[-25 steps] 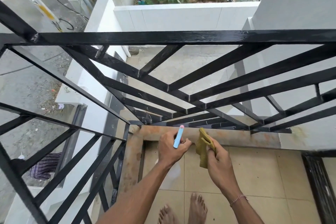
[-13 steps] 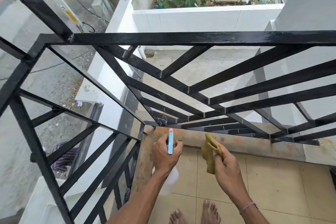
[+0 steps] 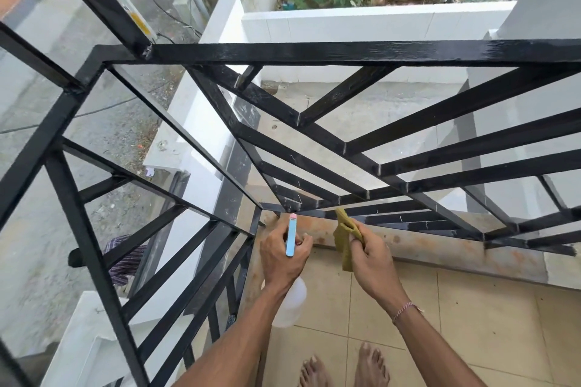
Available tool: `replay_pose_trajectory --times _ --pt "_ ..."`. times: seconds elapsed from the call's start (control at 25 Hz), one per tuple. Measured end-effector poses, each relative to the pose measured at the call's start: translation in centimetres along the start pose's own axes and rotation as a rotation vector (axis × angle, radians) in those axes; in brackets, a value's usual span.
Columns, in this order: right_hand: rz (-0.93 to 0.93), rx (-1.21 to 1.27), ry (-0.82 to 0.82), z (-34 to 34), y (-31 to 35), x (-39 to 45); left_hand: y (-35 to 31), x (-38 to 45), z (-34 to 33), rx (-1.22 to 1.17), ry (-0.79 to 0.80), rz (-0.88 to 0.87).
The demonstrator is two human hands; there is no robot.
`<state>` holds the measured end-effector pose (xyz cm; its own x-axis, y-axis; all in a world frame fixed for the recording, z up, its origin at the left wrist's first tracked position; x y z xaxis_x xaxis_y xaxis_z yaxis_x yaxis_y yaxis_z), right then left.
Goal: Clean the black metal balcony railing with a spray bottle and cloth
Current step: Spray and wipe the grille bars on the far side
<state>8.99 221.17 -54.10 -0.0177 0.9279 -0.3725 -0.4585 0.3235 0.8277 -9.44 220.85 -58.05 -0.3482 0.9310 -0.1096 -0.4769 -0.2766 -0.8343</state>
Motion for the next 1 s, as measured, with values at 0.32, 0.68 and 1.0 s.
replay_pose_trajectory --times 0.32,0.68,1.0 --pt "0.012 -0.049 0.084 -0.3 1.4 2.5 0.2 1.0 0.9 -0.03 -0.067 0.043" --pt "-0.002 -0.052 0.126 -1.0 1.8 2.5 1.0 2.1 2.7 -0.031 -0.173 -0.018" --pt "0.146 0.036 -0.183 -2.2 4.4 2.9 0.0 2.0 2.4 -0.068 -0.127 -0.082"
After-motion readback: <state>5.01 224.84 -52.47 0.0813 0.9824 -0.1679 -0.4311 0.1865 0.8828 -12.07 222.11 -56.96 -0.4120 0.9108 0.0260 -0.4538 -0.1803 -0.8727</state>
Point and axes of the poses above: each hand's wrist, its own x-axis towards the middle knuckle, its own z-axis out of the back of the hand, y = z × x, the point moved 2 cm from there along x, towards the middle knuckle, and after that the axes turned 5 degrees about -x, right-handed, at the moved point
